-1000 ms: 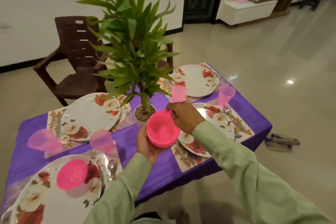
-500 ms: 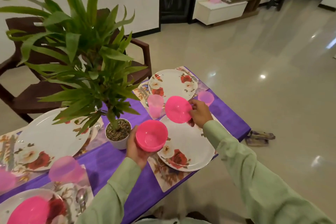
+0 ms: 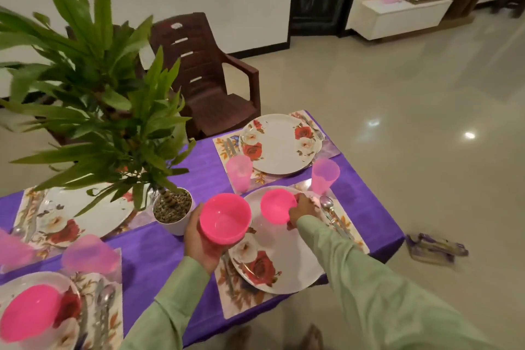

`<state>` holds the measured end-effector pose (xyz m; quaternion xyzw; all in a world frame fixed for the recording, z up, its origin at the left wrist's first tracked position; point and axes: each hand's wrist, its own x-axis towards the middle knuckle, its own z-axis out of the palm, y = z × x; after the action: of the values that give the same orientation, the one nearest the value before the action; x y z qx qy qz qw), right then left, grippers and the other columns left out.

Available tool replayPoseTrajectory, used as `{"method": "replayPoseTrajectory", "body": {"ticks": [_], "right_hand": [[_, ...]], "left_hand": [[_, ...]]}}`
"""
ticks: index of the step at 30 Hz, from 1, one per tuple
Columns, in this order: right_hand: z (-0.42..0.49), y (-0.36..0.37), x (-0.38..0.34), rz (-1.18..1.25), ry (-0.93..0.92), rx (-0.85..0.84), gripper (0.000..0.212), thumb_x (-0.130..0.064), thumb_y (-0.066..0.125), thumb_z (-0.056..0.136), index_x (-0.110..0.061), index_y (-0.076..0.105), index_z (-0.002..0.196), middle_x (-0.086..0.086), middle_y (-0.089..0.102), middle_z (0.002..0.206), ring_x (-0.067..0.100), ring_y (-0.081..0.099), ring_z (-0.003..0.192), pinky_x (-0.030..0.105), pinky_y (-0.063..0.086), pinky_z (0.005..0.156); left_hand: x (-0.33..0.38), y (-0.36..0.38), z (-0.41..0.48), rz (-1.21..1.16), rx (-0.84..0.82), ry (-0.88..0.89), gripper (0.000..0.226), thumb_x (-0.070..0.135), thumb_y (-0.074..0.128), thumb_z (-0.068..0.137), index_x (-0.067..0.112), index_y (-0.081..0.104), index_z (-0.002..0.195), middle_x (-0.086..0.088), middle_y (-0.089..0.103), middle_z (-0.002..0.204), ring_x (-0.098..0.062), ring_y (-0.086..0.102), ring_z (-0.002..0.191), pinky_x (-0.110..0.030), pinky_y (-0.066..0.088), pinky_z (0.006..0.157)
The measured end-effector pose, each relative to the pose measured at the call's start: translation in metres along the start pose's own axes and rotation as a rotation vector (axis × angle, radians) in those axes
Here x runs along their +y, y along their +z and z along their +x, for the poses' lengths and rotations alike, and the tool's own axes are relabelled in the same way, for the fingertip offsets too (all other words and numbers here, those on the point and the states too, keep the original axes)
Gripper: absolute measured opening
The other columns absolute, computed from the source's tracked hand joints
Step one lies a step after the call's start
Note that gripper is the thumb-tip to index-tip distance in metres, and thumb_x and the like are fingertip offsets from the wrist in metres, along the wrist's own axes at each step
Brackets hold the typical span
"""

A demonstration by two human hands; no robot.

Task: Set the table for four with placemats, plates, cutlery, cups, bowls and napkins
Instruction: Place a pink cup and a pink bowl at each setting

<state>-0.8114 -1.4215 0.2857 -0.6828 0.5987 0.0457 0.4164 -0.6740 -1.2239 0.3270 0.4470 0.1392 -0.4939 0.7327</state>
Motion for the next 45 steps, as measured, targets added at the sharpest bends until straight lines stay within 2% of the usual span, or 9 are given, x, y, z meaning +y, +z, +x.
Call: {"method": "replayPoseTrajectory", "body": {"ticks": [3,5,7,11,15,22,29,36,45], "right_hand": [[0.014,-0.004,0.013,0.002,-0.034,-0.069,0.073,0.000,0.077,0.073,-0.010,0.045,0.138,0.012,0.052,0.134,0.031,0.051,0.123,0.018,0.048,0.076],[0.027,-0.003,0.026,0.052,-0.078,-0.123,0.072,-0.003,0.074,0.070,-0.016,0.045,0.135,0.011,0.058,0.128,0.034,0.057,0.113,0.035,0.055,0.084],[0.063,0.008,0.051,0.066,-0.125,-0.157,0.065,-0.014,0.065,0.069,-0.024,0.048,0.131,0.009,0.063,0.118,0.035,0.065,0.098,0.045,0.060,0.074],[0.026,-0.031,0.045,-0.055,-0.338,-0.147,0.042,-0.013,0.057,0.084,-0.019,0.058,0.125,0.007,0.067,0.113,0.025,0.062,0.084,0.031,0.052,0.060],[0.007,-0.076,0.052,0.001,-0.440,-0.077,0.017,-0.016,0.062,0.087,-0.022,0.072,0.100,-0.009,0.070,0.093,0.016,0.065,0.090,0.033,0.052,0.088],[0.001,-0.188,0.071,0.229,-0.549,0.127,0.022,-0.028,0.060,0.096,-0.020,0.071,0.113,-0.011,0.068,0.089,0.005,0.061,0.071,0.026,0.052,0.077],[0.053,-0.287,0.101,0.049,-0.692,0.120,0.024,-0.037,0.069,0.089,-0.026,0.071,0.110,-0.004,0.069,0.087,0.009,0.056,0.064,0.023,0.047,0.070],[0.136,-0.390,0.144,-0.181,-0.744,0.129,0.028,-0.025,0.070,0.087,-0.017,0.069,0.114,0.002,0.068,0.103,0.020,0.059,0.091,0.033,0.048,0.085],[0.223,-0.481,0.136,-0.410,-0.802,0.161,0.019,-0.027,0.059,0.092,-0.025,0.071,0.106,0.001,0.071,0.101,0.026,0.062,0.094,0.033,0.050,0.077]], "left_hand": [[-0.021,0.017,-0.007,-0.045,0.036,0.026,0.039,0.050,0.050,0.092,0.021,0.064,0.113,-0.019,0.065,0.116,-0.043,0.057,0.111,-0.059,0.046,0.090],[-0.035,0.028,-0.010,-0.064,0.053,0.056,0.039,0.050,0.050,0.092,0.021,0.065,0.112,-0.017,0.065,0.117,-0.042,0.056,0.113,-0.060,0.044,0.092],[-0.045,0.039,-0.013,-0.066,0.069,0.064,0.034,0.050,0.050,0.093,0.023,0.068,0.102,-0.014,0.069,0.108,-0.040,0.057,0.109,-0.061,0.043,0.094],[-0.063,0.062,-0.008,-0.047,0.081,0.073,0.039,0.050,0.059,0.086,0.026,0.068,0.115,-0.012,0.068,0.117,-0.039,0.058,0.113,-0.069,0.044,0.091],[-0.082,0.096,0.007,0.037,0.020,0.066,0.035,0.049,0.055,0.089,0.026,0.067,0.113,-0.012,0.067,0.120,-0.038,0.059,0.111,-0.069,0.043,0.093],[-0.131,0.187,0.030,0.150,-0.100,-0.047,0.041,0.052,0.063,0.084,0.025,0.070,0.114,-0.016,0.067,0.120,-0.044,0.060,0.112,-0.073,0.045,0.088],[-0.203,0.284,0.070,0.202,-0.160,-0.029,0.056,0.055,0.068,0.078,0.024,0.064,0.125,-0.016,0.067,0.122,-0.041,0.062,0.112,-0.071,0.047,0.086],[-0.285,0.406,0.102,0.118,-0.109,-0.052,0.056,0.054,0.060,0.083,0.019,0.062,0.127,-0.017,0.066,0.124,-0.039,0.061,0.116,-0.072,0.040,0.095],[-0.317,0.512,0.135,0.095,-0.074,0.008,0.052,0.052,0.055,0.088,0.017,0.063,0.124,-0.018,0.067,0.121,-0.040,0.062,0.109,-0.066,0.048,0.091]]}}
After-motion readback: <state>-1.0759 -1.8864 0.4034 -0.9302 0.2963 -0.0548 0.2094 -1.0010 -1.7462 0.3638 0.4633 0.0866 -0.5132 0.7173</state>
